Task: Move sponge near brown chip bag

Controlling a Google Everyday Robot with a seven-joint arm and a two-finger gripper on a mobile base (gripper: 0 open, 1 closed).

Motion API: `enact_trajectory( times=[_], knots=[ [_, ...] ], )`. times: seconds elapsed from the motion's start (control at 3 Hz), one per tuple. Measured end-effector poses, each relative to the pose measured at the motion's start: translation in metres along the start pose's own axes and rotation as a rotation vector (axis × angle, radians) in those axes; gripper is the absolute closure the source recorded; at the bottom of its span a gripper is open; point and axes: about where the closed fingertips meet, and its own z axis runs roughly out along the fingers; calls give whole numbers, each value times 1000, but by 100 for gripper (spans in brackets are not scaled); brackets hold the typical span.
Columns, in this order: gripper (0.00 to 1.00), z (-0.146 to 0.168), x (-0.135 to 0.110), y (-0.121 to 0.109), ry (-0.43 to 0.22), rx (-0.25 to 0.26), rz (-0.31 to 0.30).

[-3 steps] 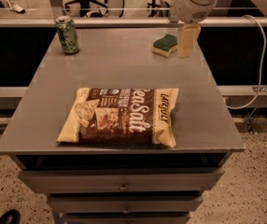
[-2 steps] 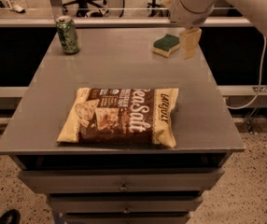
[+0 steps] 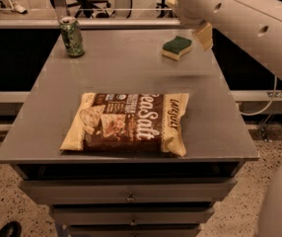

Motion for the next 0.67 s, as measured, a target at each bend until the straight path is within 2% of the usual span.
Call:
enact_trajectory(
  times=[0.33, 0.67],
  knots=[
    [0, 27, 9, -9, 87, -72, -94],
    [0, 45, 10, -5, 104, -161, -134]
  ],
)
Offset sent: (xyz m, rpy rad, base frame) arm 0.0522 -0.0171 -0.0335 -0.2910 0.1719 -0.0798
